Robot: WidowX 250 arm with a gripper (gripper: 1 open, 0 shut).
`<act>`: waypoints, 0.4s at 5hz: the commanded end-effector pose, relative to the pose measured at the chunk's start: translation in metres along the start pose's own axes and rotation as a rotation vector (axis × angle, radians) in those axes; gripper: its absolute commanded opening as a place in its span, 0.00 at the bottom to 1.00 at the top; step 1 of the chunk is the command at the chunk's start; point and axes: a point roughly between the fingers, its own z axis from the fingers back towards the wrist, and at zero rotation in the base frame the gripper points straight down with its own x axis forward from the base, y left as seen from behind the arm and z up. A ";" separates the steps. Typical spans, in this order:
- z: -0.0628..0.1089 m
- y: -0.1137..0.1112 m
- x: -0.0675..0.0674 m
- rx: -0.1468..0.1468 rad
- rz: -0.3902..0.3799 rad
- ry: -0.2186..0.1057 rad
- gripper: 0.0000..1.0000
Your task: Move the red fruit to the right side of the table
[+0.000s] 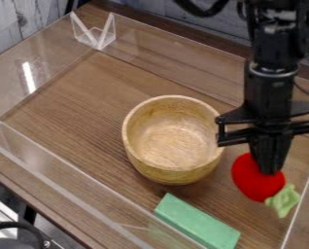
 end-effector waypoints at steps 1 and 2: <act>0.017 -0.001 -0.010 -0.039 -0.045 -0.031 0.00; 0.005 0.004 -0.005 -0.034 -0.096 -0.032 0.00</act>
